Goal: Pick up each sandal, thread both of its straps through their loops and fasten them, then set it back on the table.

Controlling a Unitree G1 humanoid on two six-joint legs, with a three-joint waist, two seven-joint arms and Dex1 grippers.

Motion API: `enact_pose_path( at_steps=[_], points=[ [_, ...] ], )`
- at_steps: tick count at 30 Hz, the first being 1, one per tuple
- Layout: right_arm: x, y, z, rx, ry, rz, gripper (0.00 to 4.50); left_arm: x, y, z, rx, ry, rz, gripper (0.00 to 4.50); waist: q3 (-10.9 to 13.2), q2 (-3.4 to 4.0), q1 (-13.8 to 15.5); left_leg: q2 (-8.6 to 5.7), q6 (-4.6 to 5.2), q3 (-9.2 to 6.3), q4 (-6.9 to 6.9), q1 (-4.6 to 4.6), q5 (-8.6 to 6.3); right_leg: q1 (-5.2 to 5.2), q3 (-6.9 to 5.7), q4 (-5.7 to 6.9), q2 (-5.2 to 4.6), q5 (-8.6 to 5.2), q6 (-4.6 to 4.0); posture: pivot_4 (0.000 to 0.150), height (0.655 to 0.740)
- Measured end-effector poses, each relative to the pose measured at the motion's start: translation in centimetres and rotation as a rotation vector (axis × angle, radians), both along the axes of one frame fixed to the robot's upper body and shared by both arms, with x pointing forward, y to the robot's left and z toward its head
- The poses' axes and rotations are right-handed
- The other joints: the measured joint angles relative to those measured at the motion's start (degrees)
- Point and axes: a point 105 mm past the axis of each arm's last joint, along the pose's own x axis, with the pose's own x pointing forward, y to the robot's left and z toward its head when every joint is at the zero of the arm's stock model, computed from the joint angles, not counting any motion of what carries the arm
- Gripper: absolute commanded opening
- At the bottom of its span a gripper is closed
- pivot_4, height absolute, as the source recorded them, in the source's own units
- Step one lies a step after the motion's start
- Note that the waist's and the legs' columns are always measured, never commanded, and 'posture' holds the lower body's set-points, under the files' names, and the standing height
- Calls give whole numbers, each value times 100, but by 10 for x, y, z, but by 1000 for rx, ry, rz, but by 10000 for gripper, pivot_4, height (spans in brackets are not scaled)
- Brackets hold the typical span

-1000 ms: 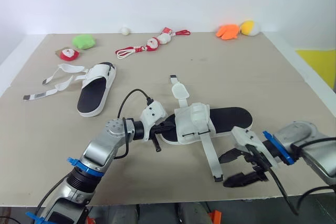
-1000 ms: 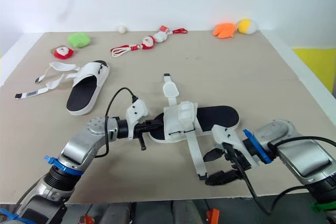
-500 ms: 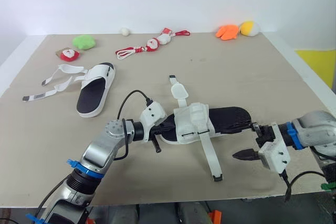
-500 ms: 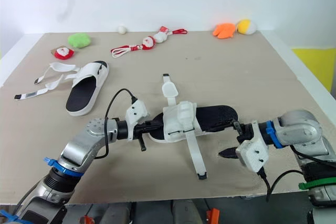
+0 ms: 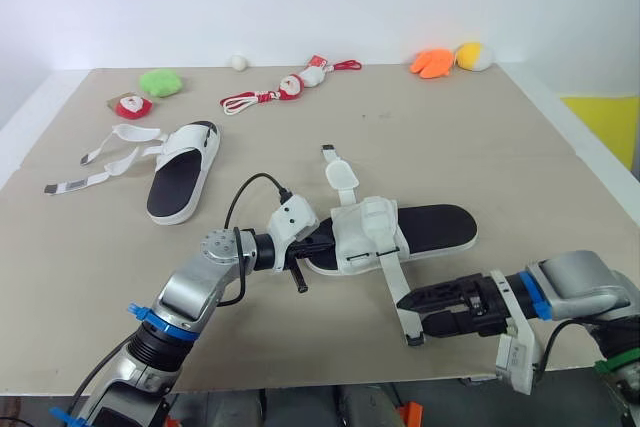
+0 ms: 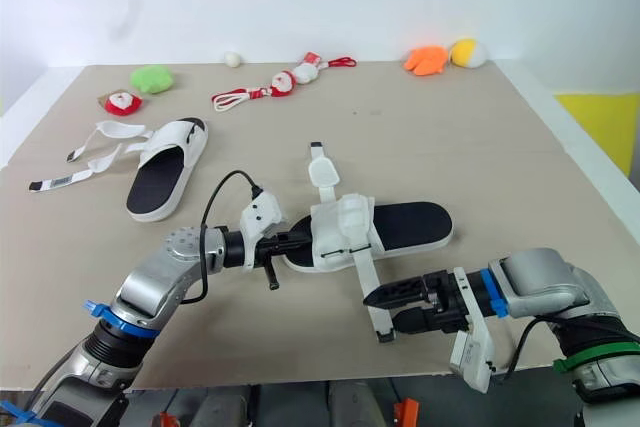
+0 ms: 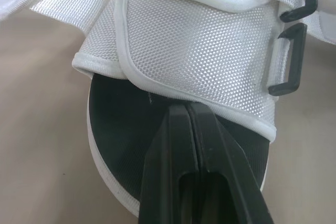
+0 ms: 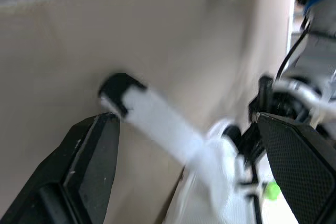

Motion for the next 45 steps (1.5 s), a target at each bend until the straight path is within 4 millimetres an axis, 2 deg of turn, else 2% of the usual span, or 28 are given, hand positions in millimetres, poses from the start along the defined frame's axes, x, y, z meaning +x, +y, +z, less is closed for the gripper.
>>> enact_pose_path(
  at_steps=[6, 10, 11, 13, 14, 15, 16, 20, 23, 26, 29, 32, 34, 35, 36, 38, 40, 45],
  points=[
    [-4, 6, -3, 7, -11, 27, 44638, 0, 0, -1, 1, 3, 0, 0, -1, -1, -1, 0, 0, 3, 0, 15, 0, 15, 3, 0, 1, 0, 0, 1500, 7400],
    [-3, 6, -9, -12, -8, 28, 26806, 0, 0, -1, 2, 2, 1, 0, -1, -2, -2, 1, 0, 4, 0, 18, 0, 18, 4, 0, 2, 0, 0, 1500, 7400],
    [-3, 7, -10, -12, -7, 29, 21052, 0, 0, -1, 2, 2, 1, 0, -1, -2, -2, 0, 0, 4, 0, 18, 0, 18, 5, 0, 1, 0, 0, 1500, 7400],
    [-4, 7, -11, -10, -5, 30, 13832, 0, 0, -1, 2, 2, 1, 0, -1, -2, -3, -2, 0, 6, 0, 17, 0, 18, 7, 0, 0, 0, 0, 1500, 7400],
    [-4, 7, -11, -9, -5, 29, 7958, 0, 0, -1, 2, 2, 1, 0, -1, -2, -3, -3, 0, 6, 0, 17, 0, 18, 8, 0, 0, 0, 0, 1500, 7400],
    [-3, 7, -12, -8, -4, 29, 5709, 0, 0, 0, 2, 1, 0, 0, -1, -2, -3, -4, 0, 6, 0, 17, 0, 19, 9, -1, -1, 0, 0, 1500, 7400],
    [-3, 7, -12, -8, -4, 28, 1295, 0, 0, 0, 2, 1, 0, 0, -1, -2, -3, -4, 0, 6, 0, 17, 0, 18, 10, 0, -1, 0, 0, 1500, 7400],
    [-1, 6, -15, 2, 40, 2, 1295, 0, 0, 0, 1, 0, 0, 0, -1, -2, -8, -6, 0, 7, 1, 17, 0, 19, 14, 0, -1, 0, 0, 1500, 7400],
    [-3, 7, -5, 50, 156, -72, 1295, 0, 0, 0, 1, -1, -1, 0, 0, 0, -8, -13, 1, 10, -2, 17, 0, 19, 28, 0, -5, -3, 1, 1500, 7400],
    [-1, 22, 24, 168, 308, -173, 1295, 0, 1, 0, 4, -1, -1, 0, -1, -1, -6, -15, 2, 12, -2, 19, 0, 23, 39, 0, -4, -5, 3, 1500, 7400],
    [4, 41, 57, 272, 590, -301, 1295, 1, 1, 0, 6, -1, -2, 0, 0, -3, 0, -17, 3, 9, 5, 17, 0, 30, 41, -1, -4, -5, 4, 1500, 7400],
    [10, 47, 68, 323, 775, -382, 1295, 1, 1, 0, 6, 0, -4, 0, 0, -3, 2, -18, 3, 9, 7, 15, 0, 26, 41, -2, -5, -6, 5, 1500, 7400],
    [20, 51, 86, 384, 954, -454, 1295, 1, 1, 0, 7, 1, -8, 0, 0, -3, 2, -18, 3, 9, 7, 12, 0, 23, 39, -1, -4, -6, 5, 1500, 7400],
    [25, 52, 103, 419, 1078, -490, 1295, 1, 1, 0, 7, 1, -9, 0, 0, -3, 9, -16, 3, 7, 7, 10, 0, 22, 36, -2, -3, -6, 5, 1500, 7400],
    [26, 52, 108, 425, 1108, -499, 1295, 0, 0, 0, 7, 2, -13, 0, 0, -3, 16, -15, 5, 5, 5, 6, -1, 17, 31, -2, -2, -8, 9, 1500, 7400],
    [33, 55, 113, 460, 1229, -546, 1295, -1, 0, 0, 7, 4, -19, 0, 0, -3, 19, -13, 6, 8, 4, -6, -4, 0, 32, -2, -1, -11, 8, 1500, 7400],
    [50, 60, 121, 524, 1374, -636, 1295, 1, 0, 1, 9, 0, -20, 0, -1, -2, 14, -15, 7, 10, 5, -21, -2, -19, 34, -1, -2, -5, 6, 1500, 7400],
    [64, 58, 114, 534, 1512, -788, 1295, 0, -3, 2, 0, 1, -27, 0, -1, -3, 51, -11, 7, 8, 5, -46, -3, -40, 30, -2, 2, -6, 8, 1500, 7400]
  ],
)
